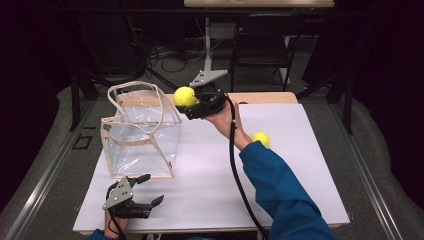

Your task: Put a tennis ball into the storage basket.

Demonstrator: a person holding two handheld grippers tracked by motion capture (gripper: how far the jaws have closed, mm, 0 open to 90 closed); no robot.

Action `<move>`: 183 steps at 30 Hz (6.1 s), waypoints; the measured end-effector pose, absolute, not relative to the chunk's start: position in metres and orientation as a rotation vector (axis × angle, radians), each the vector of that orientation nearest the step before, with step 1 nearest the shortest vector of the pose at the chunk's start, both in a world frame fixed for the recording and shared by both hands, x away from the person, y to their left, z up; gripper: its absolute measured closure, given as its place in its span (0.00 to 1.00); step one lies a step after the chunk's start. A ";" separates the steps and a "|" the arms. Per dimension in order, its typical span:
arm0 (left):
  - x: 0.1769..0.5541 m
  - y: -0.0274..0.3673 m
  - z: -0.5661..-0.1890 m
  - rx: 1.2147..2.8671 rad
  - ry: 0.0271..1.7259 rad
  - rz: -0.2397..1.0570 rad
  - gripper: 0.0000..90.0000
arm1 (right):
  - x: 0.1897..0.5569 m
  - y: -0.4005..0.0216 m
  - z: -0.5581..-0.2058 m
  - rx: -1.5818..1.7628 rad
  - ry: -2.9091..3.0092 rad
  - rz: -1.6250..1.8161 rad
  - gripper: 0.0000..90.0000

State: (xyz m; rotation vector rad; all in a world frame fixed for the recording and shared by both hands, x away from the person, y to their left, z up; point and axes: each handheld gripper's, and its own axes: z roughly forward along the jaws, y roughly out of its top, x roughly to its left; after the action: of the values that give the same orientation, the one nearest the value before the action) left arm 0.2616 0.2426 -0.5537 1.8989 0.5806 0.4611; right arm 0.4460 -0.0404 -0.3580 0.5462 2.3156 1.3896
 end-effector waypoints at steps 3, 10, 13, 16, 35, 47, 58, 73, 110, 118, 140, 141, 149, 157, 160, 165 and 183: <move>0.261 0.242 -0.554 1.900 0.578 0.456 0.18 | 0.446 -0.038 -0.357 0.543 2.319 1.385 0.29; 0.261 0.242 -0.554 1.899 0.583 0.461 0.18 | 0.447 -0.033 -0.353 0.533 2.315 1.395 0.29; 0.261 0.242 -0.554 1.899 0.585 0.466 0.18 | 0.448 -0.031 -0.352 0.530 2.312 1.397 0.29; 0.261 0.242 -0.554 1.899 0.582 0.459 0.18 | 0.447 -0.029 -0.349 0.521 2.313 1.396 0.29; 0.261 0.241 -0.554 1.900 0.576 0.457 0.18 | 0.445 -0.001 -0.334 0.468 2.348 1.400 0.29; 0.261 0.241 -0.554 1.899 0.572 0.452 0.18 | 0.450 0.007 -0.331 0.467 2.349 1.413 0.29; 0.261 0.241 -0.553 1.901 0.567 0.453 0.18 | 0.452 0.020 -0.328 0.451 2.359 1.411 0.29; 0.262 0.242 -0.553 1.898 0.570 0.452 0.18 | 0.457 0.029 -0.326 0.456 2.364 1.409 0.29; 0.262 0.242 -0.553 1.887 0.572 0.457 0.18 | 0.466 0.076 -0.345 0.452 2.487 1.298 0.29; 0.261 0.242 -0.552 1.883 0.569 0.460 0.18 | 0.466 0.081 -0.347 0.447 2.526 1.246 0.29; 0.261 0.243 -0.552 1.885 0.568 0.458 0.18 | 0.470 0.087 -0.357 0.472 2.661 1.140 0.19; 0.261 0.243 -0.552 1.884 0.568 0.458 0.18 | 0.469 0.086 -0.356 0.472 2.654 1.145 0.17; 0.261 0.242 -0.552 1.884 0.571 0.456 0.18 | 0.461 0.071 -0.351 0.460 2.646 1.216 0.04; 0.261 0.242 -0.552 1.887 0.571 0.457 0.18 | 0.454 0.043 -0.341 0.456 2.605 1.305 0.00; 0.261 0.242 -0.552 1.888 0.569 0.458 0.18 | 0.450 0.032 -0.339 0.462 2.596 1.319 0.00; 0.261 0.242 -0.552 1.888 0.570 0.459 0.18 | 0.446 0.019 -0.339 0.468 2.581 1.320 0.00; 0.261 0.240 -0.553 1.891 0.569 0.462 0.18 | 0.435 -0.045 -0.376 0.567 2.580 1.230 0.00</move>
State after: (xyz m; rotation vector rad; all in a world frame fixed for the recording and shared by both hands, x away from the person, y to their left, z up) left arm 0.2606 0.2402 -0.5527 1.8907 0.5688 0.4616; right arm 0.4346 -0.0451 -0.3760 0.5671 2.5804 1.2301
